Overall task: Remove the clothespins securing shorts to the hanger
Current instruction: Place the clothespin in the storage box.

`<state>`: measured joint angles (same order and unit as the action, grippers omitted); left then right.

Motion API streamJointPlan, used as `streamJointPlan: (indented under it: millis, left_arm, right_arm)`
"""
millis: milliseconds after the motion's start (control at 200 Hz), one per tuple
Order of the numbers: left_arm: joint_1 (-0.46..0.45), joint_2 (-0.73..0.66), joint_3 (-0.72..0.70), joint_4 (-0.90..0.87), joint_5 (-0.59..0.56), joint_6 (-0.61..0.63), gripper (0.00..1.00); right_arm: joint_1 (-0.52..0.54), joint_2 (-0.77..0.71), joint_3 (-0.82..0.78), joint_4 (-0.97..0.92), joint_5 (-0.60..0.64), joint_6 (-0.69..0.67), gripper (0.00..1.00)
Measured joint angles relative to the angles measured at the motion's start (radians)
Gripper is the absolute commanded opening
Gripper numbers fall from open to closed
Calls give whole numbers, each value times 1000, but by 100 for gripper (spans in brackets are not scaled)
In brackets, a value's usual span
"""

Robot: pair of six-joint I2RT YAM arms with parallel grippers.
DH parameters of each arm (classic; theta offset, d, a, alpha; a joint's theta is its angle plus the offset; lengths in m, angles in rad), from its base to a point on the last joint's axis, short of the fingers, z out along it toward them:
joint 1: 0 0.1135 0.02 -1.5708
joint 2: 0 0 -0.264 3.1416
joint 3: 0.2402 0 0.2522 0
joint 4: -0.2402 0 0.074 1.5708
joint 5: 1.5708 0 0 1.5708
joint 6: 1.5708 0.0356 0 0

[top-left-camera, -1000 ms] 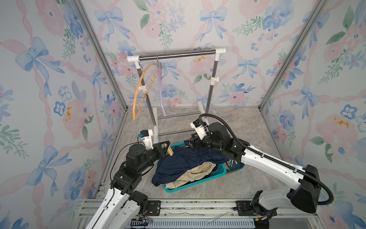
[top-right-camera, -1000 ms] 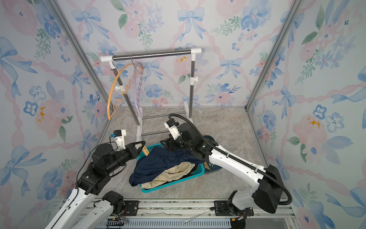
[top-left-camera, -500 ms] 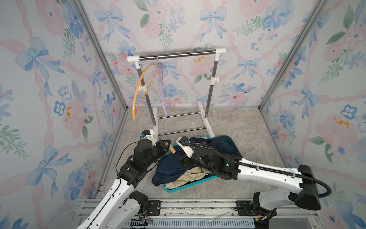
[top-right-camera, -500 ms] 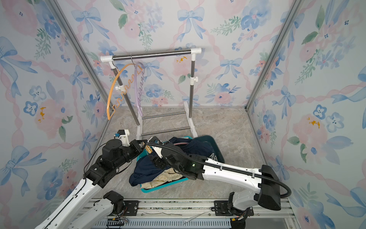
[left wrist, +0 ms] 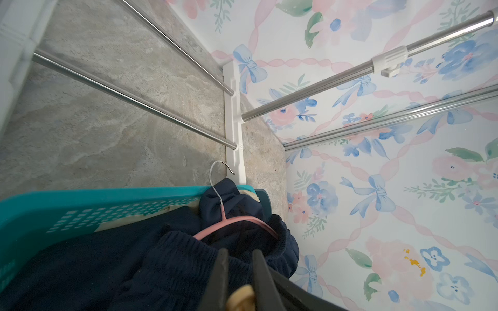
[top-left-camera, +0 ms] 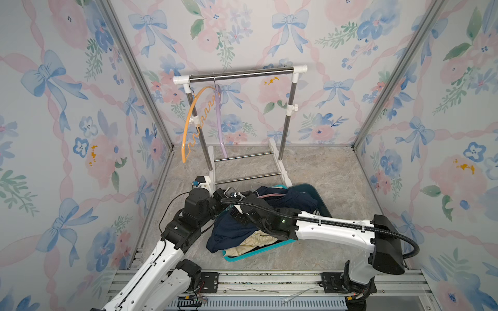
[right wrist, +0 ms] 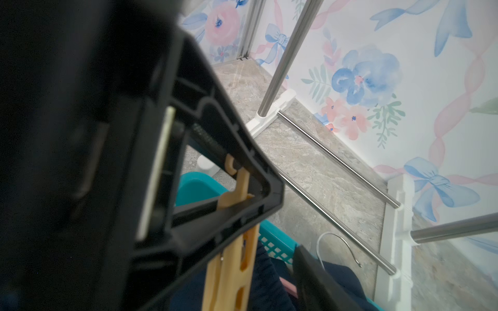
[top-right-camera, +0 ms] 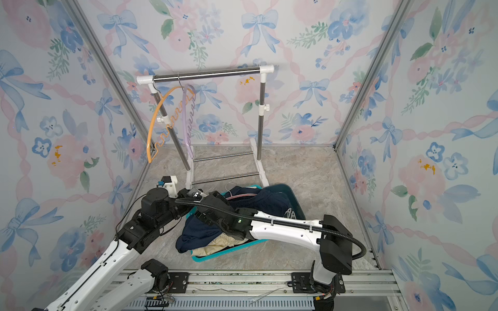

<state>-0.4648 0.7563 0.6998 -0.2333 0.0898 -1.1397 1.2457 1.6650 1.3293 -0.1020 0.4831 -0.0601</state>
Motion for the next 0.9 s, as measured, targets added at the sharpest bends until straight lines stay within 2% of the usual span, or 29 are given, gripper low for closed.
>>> streamJointPlan:
  millis: [175, 245, 290, 435, 510, 545, 630, 785, 860, 900]
  left_arm:
    - [-12, -20, 0, 0, 3, -15, 0]
    - [-13, -22, 0, 1, 3, -25, 0]
    - [-13, -23, -2, 20, 3, -34, 0]
    - [-13, -29, -2, 45, -6, -41, 0]
    - [-13, -29, -2, 48, -9, -43, 21]
    - [-13, -29, -2, 49, -12, -43, 34]
    - [-13, -29, -2, 35, -28, -52, 49]
    - [-13, -40, -2, -10, -72, -20, 87]
    - [-13, -56, 2, -19, -103, 3, 97]
    - [-13, -64, 11, -26, -121, 22, 98]
  right_arm:
    - [1, 24, 0, 42, 60, -35, 49]
    - [2, 29, 0, 55, 73, -46, 32]
    - [2, 30, 0, 64, 71, -29, 25]
    - [6, 30, 0, 82, 80, -29, 20]
    - [6, 30, -1, 87, 84, -30, 15]
    - [6, 30, -3, 90, 87, -31, 14]
    - [8, 29, -11, 97, 106, -45, 14]
    - [14, 3, -30, 106, 125, -46, 13]
    - [19, -23, -43, 107, 125, -43, 13]
    - [22, -40, -51, 103, 125, -42, 12]
